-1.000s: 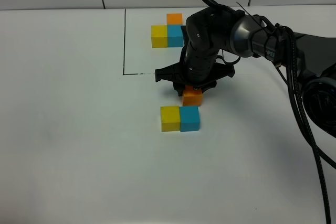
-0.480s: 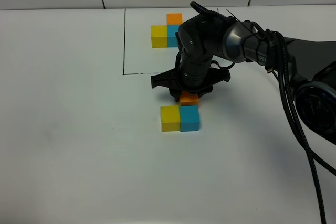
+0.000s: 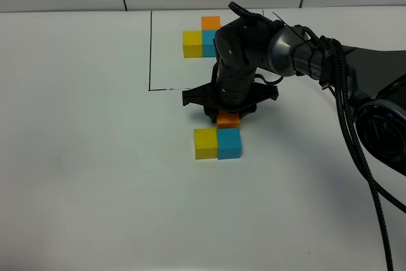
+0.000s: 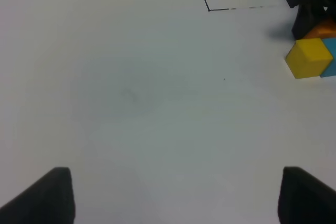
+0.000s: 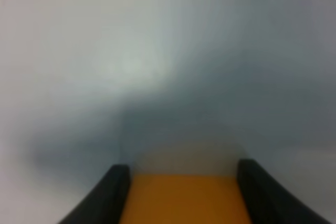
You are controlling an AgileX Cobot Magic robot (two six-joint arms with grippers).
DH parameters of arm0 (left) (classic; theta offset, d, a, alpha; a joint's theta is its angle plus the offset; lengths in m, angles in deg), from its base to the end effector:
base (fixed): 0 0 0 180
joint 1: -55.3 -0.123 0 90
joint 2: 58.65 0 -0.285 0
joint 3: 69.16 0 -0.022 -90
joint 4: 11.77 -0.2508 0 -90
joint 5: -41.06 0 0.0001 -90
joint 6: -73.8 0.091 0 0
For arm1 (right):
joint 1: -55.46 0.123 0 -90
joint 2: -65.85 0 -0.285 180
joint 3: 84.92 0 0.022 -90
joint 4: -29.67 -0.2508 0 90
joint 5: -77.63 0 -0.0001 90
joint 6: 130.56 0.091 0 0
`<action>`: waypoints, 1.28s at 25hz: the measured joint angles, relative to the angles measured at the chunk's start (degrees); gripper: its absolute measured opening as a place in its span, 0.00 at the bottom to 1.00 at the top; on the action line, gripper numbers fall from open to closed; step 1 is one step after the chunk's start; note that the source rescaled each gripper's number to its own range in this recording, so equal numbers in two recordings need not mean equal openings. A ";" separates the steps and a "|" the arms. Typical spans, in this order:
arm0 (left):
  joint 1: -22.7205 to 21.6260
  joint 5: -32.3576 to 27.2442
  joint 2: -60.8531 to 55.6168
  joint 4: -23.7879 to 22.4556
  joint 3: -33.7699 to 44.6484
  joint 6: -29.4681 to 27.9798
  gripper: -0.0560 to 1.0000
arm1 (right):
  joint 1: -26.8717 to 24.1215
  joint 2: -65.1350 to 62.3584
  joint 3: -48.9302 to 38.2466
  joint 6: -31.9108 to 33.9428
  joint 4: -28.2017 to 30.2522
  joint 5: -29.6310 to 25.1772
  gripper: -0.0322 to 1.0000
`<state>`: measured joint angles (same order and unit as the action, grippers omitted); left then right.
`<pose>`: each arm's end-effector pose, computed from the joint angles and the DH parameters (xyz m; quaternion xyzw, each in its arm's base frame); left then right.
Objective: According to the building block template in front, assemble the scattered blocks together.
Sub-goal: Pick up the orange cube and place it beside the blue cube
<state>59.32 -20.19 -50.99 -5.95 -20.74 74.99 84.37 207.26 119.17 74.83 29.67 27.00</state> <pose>-0.0066 -0.0077 0.2777 0.0411 0.8521 -0.0635 0.5180 0.4154 0.2294 0.1162 -0.0305 0.9940 0.0479 0.0934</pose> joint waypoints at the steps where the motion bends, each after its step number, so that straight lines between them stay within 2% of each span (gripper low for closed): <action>1: 0.00 0.00 0.00 0.00 0.00 0.00 0.80 | 0.00 0.00 0.00 0.18 0.00 -0.10 0.06; 32: 0.00 0.00 0.00 0.00 0.00 0.00 0.80 | 1.26 0.00 0.00 2.02 1.57 -2.26 0.06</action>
<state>59.32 -20.19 -50.99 -5.95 -20.74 74.99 85.63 207.26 119.17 76.86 31.24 24.73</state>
